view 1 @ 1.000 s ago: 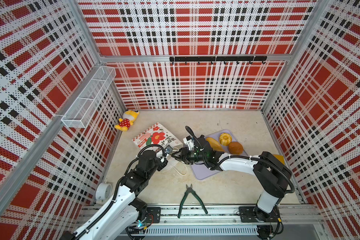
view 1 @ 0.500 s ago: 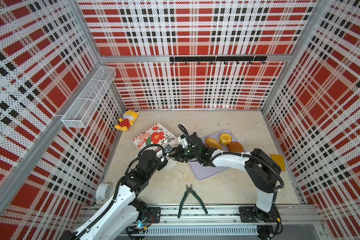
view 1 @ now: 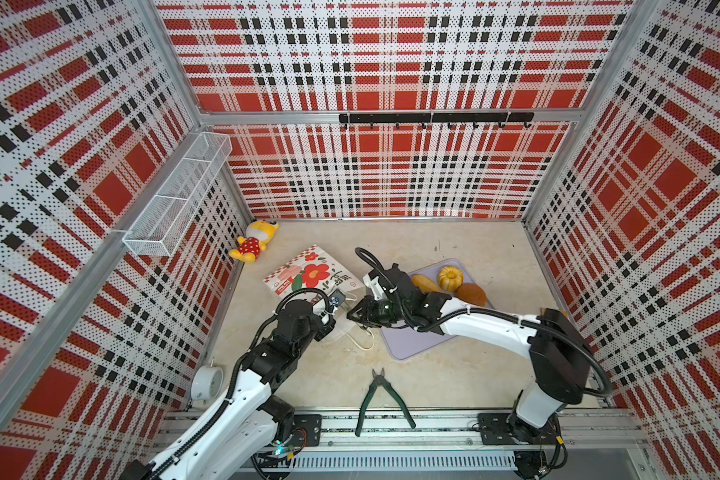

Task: Take the fake bread out of the paper bag
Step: 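Move the tongs into the bag opening held by the left gripper, then close the tongs on the yellow twisted bread inside the bag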

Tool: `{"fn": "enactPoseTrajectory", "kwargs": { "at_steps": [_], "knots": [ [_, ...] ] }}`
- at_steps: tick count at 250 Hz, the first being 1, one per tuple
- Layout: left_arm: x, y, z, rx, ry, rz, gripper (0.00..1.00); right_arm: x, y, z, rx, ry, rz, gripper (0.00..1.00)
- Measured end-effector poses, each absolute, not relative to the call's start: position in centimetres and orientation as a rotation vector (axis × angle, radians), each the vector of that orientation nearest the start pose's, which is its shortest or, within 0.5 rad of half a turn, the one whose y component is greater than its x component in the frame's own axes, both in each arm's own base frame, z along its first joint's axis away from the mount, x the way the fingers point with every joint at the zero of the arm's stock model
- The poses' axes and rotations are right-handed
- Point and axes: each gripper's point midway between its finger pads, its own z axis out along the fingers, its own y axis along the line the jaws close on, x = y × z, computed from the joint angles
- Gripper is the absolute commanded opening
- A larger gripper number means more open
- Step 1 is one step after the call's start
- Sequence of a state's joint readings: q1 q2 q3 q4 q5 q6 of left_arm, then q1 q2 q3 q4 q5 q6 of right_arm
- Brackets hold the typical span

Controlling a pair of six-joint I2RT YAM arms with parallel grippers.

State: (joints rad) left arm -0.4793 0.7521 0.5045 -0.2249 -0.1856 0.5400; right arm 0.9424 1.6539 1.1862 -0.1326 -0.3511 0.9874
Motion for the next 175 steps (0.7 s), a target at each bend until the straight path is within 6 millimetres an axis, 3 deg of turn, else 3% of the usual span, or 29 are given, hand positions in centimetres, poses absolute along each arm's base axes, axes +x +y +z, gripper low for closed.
{"fn": "enactPoseTrajectory", "kwargs": {
  "at_steps": [16,38,116,175],
  "knots": [
    [27.7,-10.8,18.1,0.889,1.838,0.225,0.0,23.1,41.7,19.6,-0.2,2.512,1.341,0.0],
    [27.8,-10.8,18.2,0.881,1.84,0.221,0.0,22.7,40.9,19.3,-0.212,2.52,1.317,0.0],
    [27.7,-10.8,18.0,0.876,1.849,0.218,0.0,22.0,40.8,16.6,-0.363,2.533,1.249,0.18],
    [27.5,-10.5,18.1,0.871,1.853,0.221,0.0,21.8,41.2,13.2,-0.466,2.571,1.198,0.34]
  ]
}}
